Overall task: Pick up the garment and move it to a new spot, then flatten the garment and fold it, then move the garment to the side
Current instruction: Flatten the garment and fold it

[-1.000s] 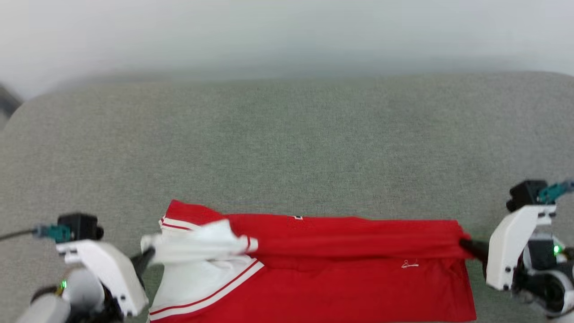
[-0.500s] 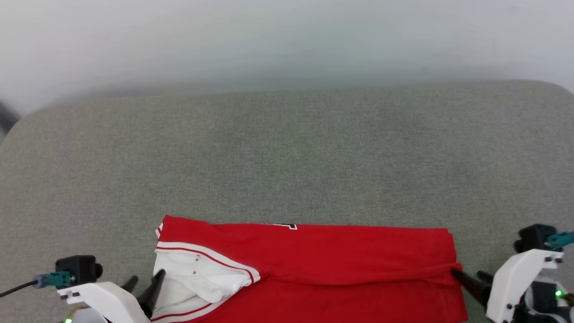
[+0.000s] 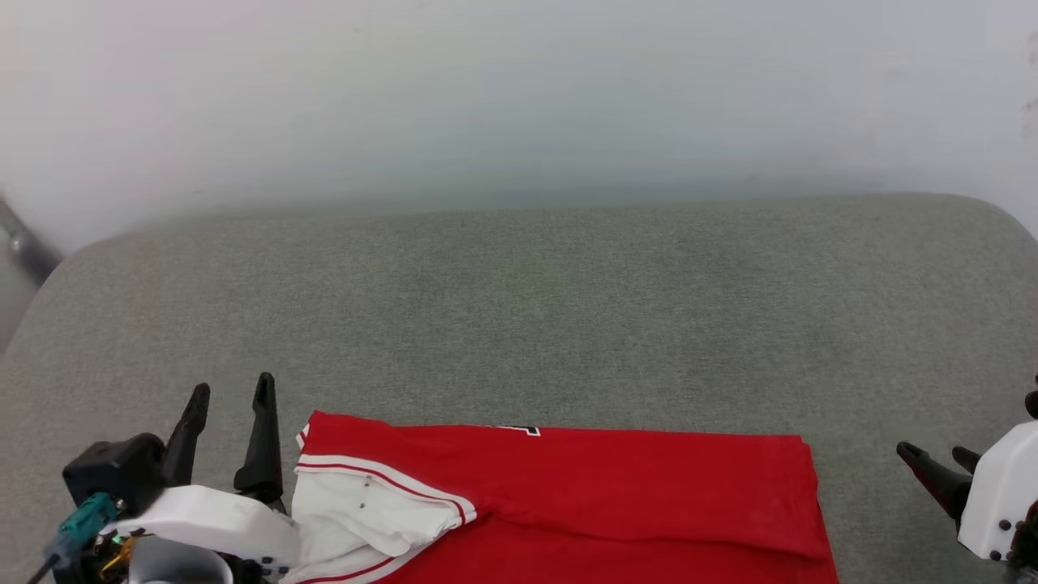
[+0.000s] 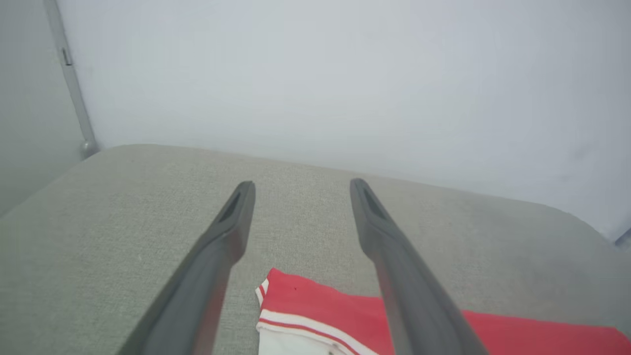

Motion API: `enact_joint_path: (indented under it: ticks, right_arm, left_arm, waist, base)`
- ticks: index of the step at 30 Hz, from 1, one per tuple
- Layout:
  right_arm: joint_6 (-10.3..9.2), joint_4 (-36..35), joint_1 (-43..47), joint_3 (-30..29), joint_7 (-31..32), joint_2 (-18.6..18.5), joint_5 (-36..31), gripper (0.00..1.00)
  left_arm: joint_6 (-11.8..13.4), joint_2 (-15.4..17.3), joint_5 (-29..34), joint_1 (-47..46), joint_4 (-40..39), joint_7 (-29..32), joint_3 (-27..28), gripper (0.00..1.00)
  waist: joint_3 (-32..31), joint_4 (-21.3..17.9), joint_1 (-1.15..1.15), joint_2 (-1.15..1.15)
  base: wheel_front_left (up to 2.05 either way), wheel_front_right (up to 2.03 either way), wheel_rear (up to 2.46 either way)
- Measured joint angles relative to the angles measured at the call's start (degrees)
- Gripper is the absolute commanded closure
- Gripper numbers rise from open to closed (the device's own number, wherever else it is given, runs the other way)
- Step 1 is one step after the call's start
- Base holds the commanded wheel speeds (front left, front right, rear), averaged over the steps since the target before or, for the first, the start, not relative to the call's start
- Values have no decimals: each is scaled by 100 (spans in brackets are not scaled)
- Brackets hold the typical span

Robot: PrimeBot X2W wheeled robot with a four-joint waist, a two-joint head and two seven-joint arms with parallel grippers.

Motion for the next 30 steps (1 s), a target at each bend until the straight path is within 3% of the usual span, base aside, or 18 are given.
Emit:
enact_joint_path:
  ticks: [8,15,23,24,25,26,30]
  right_arm:
    - [0,269,58,-168,744,257,-310,0]
    - [0,971,-46,-143,757,508,-390,0]
    - [0,1781,-367,-2,708,461,-261,0]
    - [0,1844,-391,16,715,446,-229,52]
    - [0,1891,-417,33,713,436,-200,91]
    - [0,1933,-447,53,712,425,-169,100]
    - [0,1996,-508,238,600,407,-35,100]
  left_arm:
    - [156,-393,965,-291,-7,-508,-324,0]
    - [122,-610,1408,-464,-23,-563,-403,0]
    - [55,-746,1597,-563,-4,-565,-409,0]
    - [51,-751,1603,-563,1,-565,-405,0]
    - [48,-750,1606,-564,16,-565,-405,0]
    - [46,-755,1606,-564,26,-565,-405,0]
    - [22,-727,1649,-563,79,-565,-420,0]
  waist:
    - [60,386,0,0]
    - [381,734,1,0]
    - [715,974,1,0]
    - [728,978,1,0]
    - [730,973,1,0]
    - [728,968,1,0]
    - [678,912,1,0]
  base:
    - [0,0,0]
    - [0,0,0]
    - [0,0,0]
    - [0,0,0]
    - [0,0,0]
    - [0,0,0]
    - [0,0,0]
